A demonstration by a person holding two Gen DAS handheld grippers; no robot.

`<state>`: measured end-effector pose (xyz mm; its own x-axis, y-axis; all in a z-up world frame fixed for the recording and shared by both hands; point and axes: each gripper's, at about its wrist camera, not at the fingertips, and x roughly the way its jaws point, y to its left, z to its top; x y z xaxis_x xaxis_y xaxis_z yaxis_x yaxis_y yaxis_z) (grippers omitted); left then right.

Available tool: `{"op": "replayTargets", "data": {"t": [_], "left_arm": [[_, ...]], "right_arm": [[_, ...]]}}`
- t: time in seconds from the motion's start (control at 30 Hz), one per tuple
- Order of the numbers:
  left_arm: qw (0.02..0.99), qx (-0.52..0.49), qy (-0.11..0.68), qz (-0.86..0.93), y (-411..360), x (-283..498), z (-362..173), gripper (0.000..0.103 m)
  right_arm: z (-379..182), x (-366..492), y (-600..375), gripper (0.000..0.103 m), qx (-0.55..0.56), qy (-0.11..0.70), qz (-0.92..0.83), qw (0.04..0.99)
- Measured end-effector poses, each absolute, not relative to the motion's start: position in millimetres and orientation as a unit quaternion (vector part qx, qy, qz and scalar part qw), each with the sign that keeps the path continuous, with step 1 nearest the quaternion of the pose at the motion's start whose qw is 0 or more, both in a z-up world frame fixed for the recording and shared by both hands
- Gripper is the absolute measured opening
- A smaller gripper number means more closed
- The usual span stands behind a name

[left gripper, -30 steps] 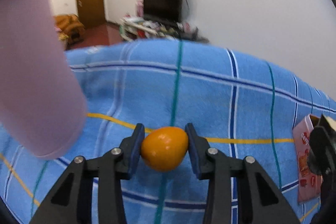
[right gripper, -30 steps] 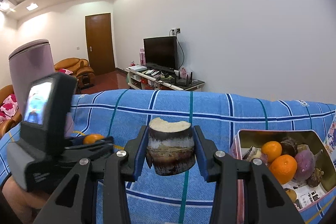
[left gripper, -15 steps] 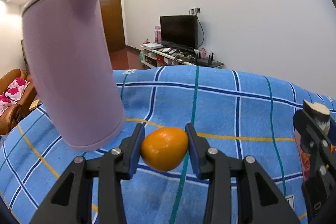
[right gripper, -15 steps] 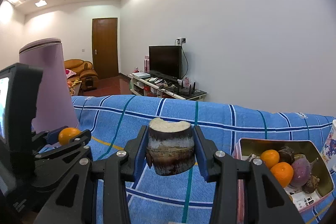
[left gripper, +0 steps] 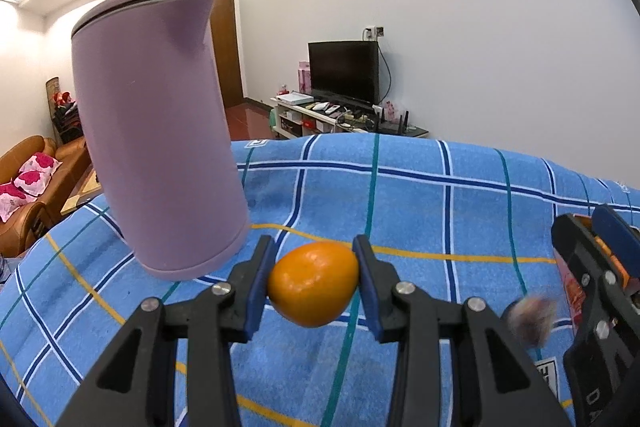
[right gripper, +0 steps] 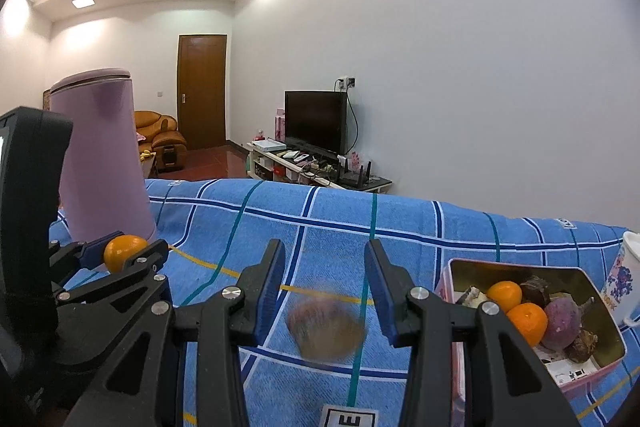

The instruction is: Organize fruits

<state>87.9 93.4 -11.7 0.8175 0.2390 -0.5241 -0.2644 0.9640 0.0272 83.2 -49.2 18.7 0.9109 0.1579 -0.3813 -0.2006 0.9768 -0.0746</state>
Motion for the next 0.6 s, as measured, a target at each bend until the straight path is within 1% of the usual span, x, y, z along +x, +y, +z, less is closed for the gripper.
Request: {"op": "replayTargets", "data": {"t": [0.3, 0.37, 0.5, 0.6], "left_arm": [[0.951, -0.043, 0.279, 0.124, 100.9, 83.2, -13.1, 0.042], [0.949, -0.053, 0.284, 0.123, 105.5, 83.0, -14.6, 0.042], [0.945, -0.064, 0.296, 0.125, 112.0, 86.3, -17.5, 0.042], [0.944, -0.069, 0.3, 0.122, 113.8, 86.6, -18.4, 0.042]], "right_arm": [[20.2, 75.1, -52.9, 0.044, -0.06, 0.185, 0.089, 0.977], [25.1, 76.9, -68.6, 0.044, -0.032, 0.188, 0.09, 0.977], [31.9, 82.1, -121.4, 0.044, 0.069, 0.215, 0.101, 0.969], [29.9, 79.2, -133.7, 0.044, 0.076, 0.229, 0.114, 0.964]]}}
